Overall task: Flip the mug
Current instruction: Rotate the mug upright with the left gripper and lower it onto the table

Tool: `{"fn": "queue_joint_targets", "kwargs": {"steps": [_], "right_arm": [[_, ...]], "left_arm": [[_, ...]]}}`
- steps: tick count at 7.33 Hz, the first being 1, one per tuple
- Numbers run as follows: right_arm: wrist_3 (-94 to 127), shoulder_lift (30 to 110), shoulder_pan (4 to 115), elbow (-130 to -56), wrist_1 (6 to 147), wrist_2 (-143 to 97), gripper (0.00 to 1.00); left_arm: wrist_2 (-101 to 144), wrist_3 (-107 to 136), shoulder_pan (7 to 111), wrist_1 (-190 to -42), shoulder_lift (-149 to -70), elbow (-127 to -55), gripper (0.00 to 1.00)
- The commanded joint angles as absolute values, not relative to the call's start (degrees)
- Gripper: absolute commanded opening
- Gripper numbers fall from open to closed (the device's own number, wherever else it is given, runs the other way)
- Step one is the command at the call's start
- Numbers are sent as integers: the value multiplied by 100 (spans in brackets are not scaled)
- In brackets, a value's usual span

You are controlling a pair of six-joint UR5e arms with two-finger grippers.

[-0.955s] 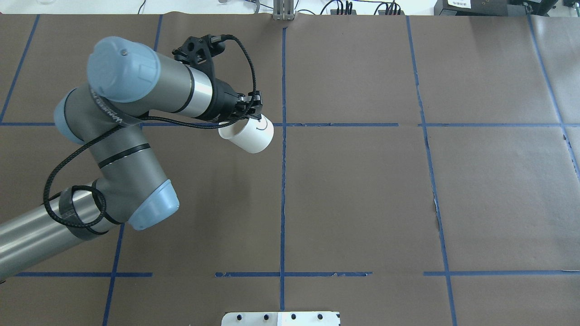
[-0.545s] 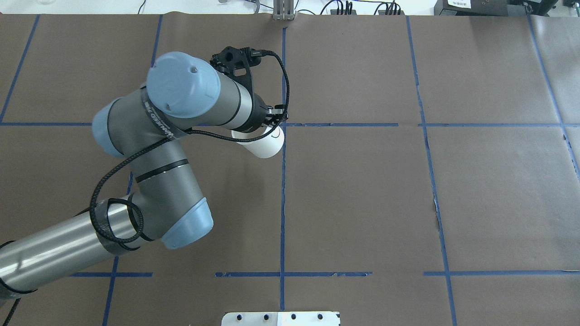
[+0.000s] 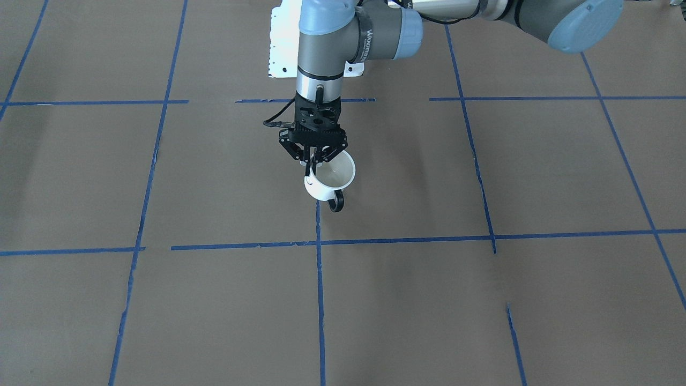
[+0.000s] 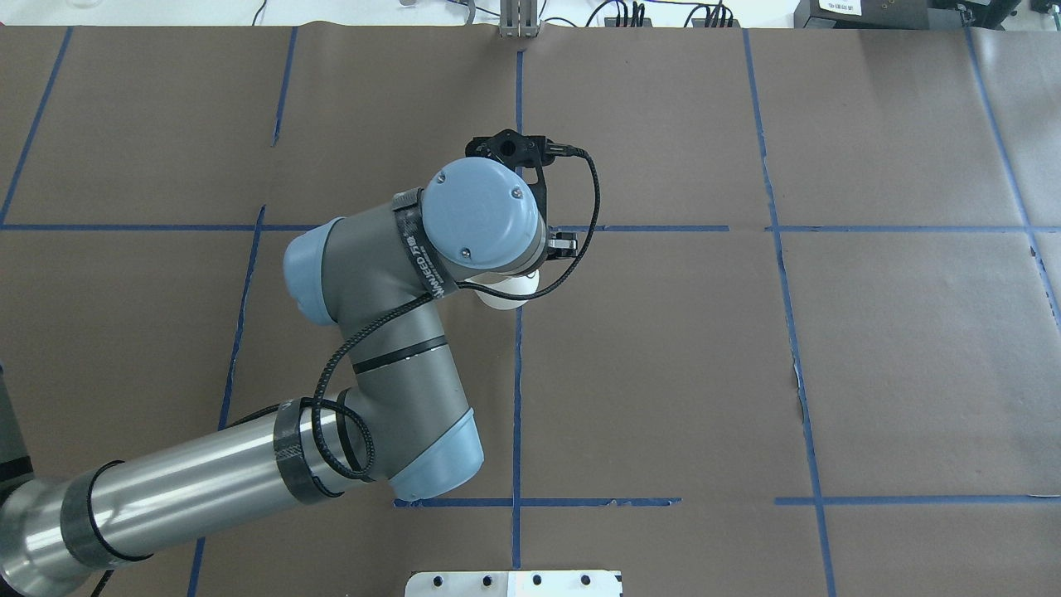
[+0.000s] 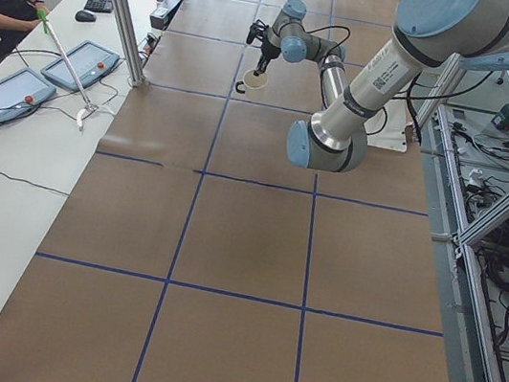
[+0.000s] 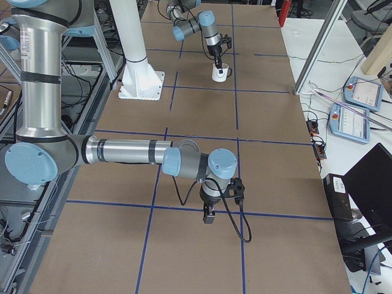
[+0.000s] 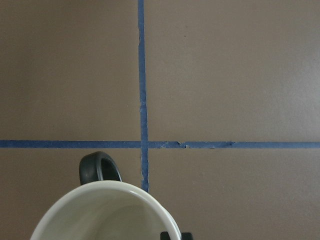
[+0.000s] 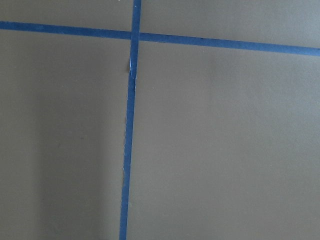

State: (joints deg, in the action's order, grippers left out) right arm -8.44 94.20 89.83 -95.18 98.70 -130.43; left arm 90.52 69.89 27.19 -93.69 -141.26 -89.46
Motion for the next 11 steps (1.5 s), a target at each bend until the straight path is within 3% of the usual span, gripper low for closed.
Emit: {"fn": "queue_joint_targets", "kwargs": {"steps": [1, 11], "right_arm": [[-844, 9413, 8982, -9519, 9870, -13043, 100], [-844, 9413, 8982, -9519, 9870, -13043, 100]], "left_arm": [[8728, 6647, 2610, -9229, -14212, -8675, 0], [8367, 6346, 2250, -8956, -14476, -8367, 0]]}}
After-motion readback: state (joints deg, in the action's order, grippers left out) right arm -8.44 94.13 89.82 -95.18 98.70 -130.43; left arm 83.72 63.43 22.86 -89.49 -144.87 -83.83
